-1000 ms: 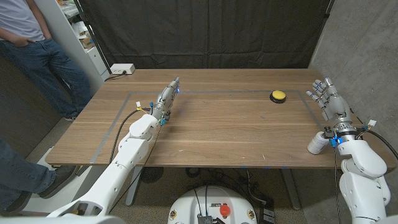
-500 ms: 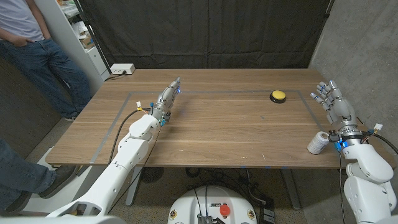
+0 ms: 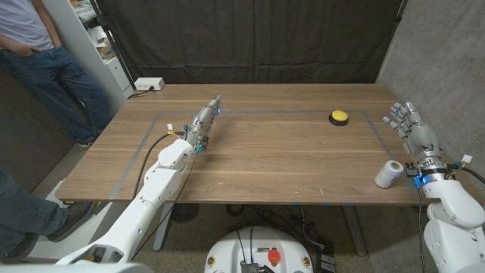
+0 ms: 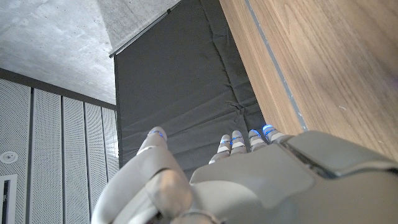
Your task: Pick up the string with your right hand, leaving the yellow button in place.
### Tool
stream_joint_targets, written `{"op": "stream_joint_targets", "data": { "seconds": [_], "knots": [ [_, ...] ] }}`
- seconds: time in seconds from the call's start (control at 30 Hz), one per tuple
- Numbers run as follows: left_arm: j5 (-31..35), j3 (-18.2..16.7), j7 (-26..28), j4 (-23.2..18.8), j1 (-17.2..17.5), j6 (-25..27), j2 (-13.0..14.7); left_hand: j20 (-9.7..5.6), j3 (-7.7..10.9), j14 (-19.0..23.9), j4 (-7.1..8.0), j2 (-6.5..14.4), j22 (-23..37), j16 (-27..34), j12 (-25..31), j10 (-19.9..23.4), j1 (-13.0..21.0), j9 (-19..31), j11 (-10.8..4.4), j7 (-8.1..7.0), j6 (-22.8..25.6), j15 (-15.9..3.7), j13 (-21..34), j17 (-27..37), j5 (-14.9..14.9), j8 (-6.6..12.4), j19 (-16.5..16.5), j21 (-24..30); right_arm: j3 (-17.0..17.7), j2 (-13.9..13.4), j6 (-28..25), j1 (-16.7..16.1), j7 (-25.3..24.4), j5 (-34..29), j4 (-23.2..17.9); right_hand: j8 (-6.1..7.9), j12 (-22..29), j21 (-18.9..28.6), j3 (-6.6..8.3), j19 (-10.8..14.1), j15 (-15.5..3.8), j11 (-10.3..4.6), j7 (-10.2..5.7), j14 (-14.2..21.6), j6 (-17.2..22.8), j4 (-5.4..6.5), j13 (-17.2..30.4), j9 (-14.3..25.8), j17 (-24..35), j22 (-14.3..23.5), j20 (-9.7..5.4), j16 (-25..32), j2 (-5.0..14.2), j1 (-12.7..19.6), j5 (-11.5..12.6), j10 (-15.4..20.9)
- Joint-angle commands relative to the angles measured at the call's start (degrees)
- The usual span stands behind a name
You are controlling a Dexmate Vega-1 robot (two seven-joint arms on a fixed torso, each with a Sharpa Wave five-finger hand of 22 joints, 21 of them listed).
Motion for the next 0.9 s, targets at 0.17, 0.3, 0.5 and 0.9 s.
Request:
{"op": "stream_joint_targets", "data": {
  "seconds": [0.17, 0.3, 0.5, 0.9],
  "knots": [
    [-0.18, -0.45, 0.31, -0.51, 0.42, 0.53, 0.08, 0.49, 0.07, -1.16, -0.33, 0.21, 0.26, 0.21, -0.15, -0.18, 0.53, 0.10, -0.17, -0.45, 0.08, 0.12, 0.14, 0.19, -0.21, 0.34, -3.66, -0.44, 1.82, 0.27, 0.97, -0.96, -0.73, -0.54, 0.62, 0.17, -0.21, -0.21, 0.18, 0.59, 0.03, 0.14, -0.46, 0.41, 0.32, -0.35, 0.13, -0.06, 0.18, 0.24, -0.10, -0.17, -0.29, 0.14, 0.44, 0.53],
    [-0.13, -0.56, 0.71, -0.76, 0.64, 0.68, 0.00, 0.46, 0.07, -1.13, -0.37, 0.22, 0.26, 0.22, -0.17, -0.20, 0.54, 0.10, -0.24, -0.48, 0.10, 0.15, 0.14, 0.19, -0.22, 0.35, -3.62, -0.48, 2.44, 0.28, 1.53, -1.31, -0.42, -0.16, 1.03, 0.15, -0.28, -0.30, 0.27, 0.63, 0.05, 0.14, -0.40, 0.45, 0.28, -0.40, 0.14, -0.06, 0.19, 0.25, -0.12, -0.19, -0.10, 0.29, 0.51, 0.59],
    [0.32, -0.23, 1.07, -1.09, 0.52, 0.67, -0.17, 0.47, 0.07, -1.18, -0.44, 0.24, 0.26, 0.21, -0.18, -0.19, 0.55, 0.10, -0.23, -0.48, 0.10, 0.16, 0.14, 0.19, -0.22, 0.34, -3.60, -0.56, 3.18, 0.23, 2.00, -1.79, -0.02, 0.22, 1.50, 0.11, -0.40, -0.45, 0.35, 0.66, 0.10, 0.12, -0.47, 0.46, 0.21, -0.52, 0.14, -0.06, 0.18, 0.25, -0.10, -0.24, 0.04, 0.52, 0.60, 0.66],
    [0.53, 0.30, 1.12, -0.72, 0.15, 0.41, -0.19, 0.54, 0.08, -1.24, -0.61, 0.32, 0.27, 0.18, -0.30, -0.43, 0.60, 0.10, -0.37, -0.55, -0.08, 0.04, 0.14, 0.19, -0.22, 0.26, -3.62, -0.77, 4.14, -0.33, 3.28, -2.71, 1.18, 0.25, 2.98, 0.01, -0.78, -0.83, 0.48, 0.63, 0.16, -0.06, -0.52, 0.38, 0.00, -0.96, 0.16, -0.05, 0.12, 0.26, 0.00, -0.42, 0.09, 1.20, 0.81, 0.53]
  ]
}}
